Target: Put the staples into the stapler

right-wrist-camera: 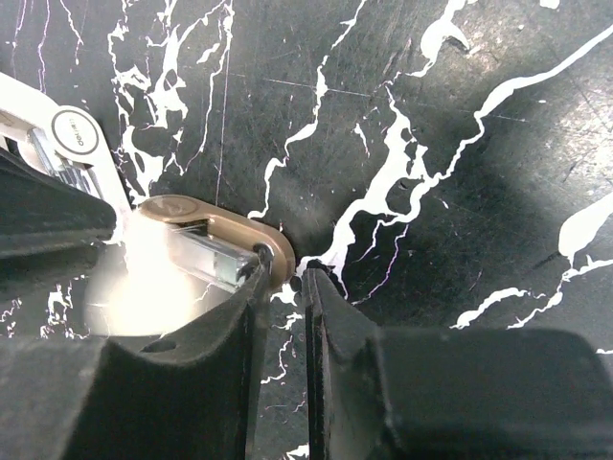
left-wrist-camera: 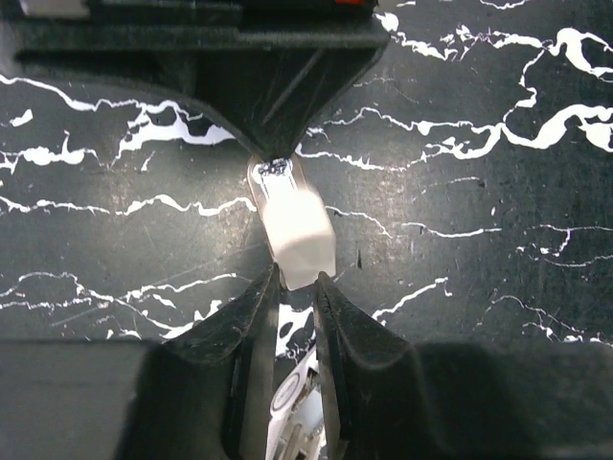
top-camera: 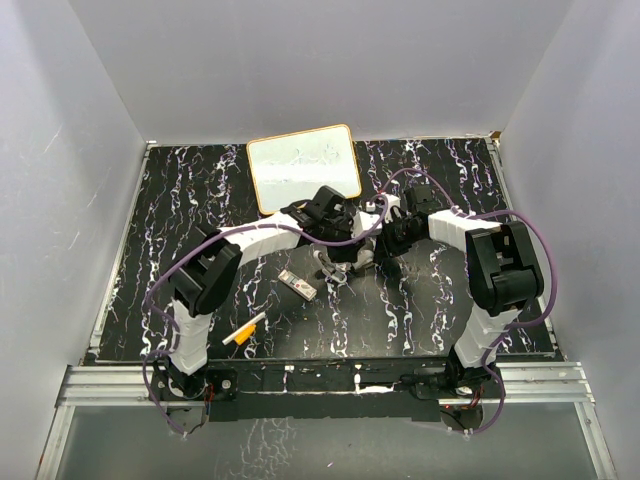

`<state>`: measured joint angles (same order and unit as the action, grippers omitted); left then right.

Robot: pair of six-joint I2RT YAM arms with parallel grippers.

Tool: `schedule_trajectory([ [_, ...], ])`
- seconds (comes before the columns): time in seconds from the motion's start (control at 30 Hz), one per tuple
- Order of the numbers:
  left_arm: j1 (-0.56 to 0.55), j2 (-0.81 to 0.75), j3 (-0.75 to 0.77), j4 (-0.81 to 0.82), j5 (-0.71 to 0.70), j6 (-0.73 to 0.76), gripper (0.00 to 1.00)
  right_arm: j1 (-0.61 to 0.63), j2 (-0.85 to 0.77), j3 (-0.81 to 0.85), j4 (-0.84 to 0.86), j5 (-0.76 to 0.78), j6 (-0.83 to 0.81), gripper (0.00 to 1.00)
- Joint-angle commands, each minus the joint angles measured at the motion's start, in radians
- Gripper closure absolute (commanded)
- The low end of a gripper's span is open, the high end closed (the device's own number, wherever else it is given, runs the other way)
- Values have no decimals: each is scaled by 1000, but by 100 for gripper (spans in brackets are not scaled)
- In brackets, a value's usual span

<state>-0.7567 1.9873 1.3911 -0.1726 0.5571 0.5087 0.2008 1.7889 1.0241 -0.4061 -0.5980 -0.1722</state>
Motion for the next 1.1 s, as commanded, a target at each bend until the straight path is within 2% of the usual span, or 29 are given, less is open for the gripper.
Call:
schedule_trajectory([
  [0.0, -20, 28, 64, -14, 18, -3, 81, -3, 16, 6, 52, -15, 20, 78],
  [0.23, -23, 43, 95, -24, 0, -19, 81, -4, -4, -5, 61, 0, 24, 78],
  [0.5, -20, -70, 103, -95, -32, 46, 77, -43, -94, 2, 39, 77, -56, 77],
  [0.63, -11, -121, 120, -162, -46, 71, 74, -48, -142, 2, 26, 113, -101, 73],
  [0.83, 41, -234, 79, -235, -68, 79, 67, -47, -219, 17, 0, -14, -89, 60],
  [1.07, 132, -362, -17, -243, -75, 48, 63, -32, -144, 51, 8, -62, -38, 54],
])
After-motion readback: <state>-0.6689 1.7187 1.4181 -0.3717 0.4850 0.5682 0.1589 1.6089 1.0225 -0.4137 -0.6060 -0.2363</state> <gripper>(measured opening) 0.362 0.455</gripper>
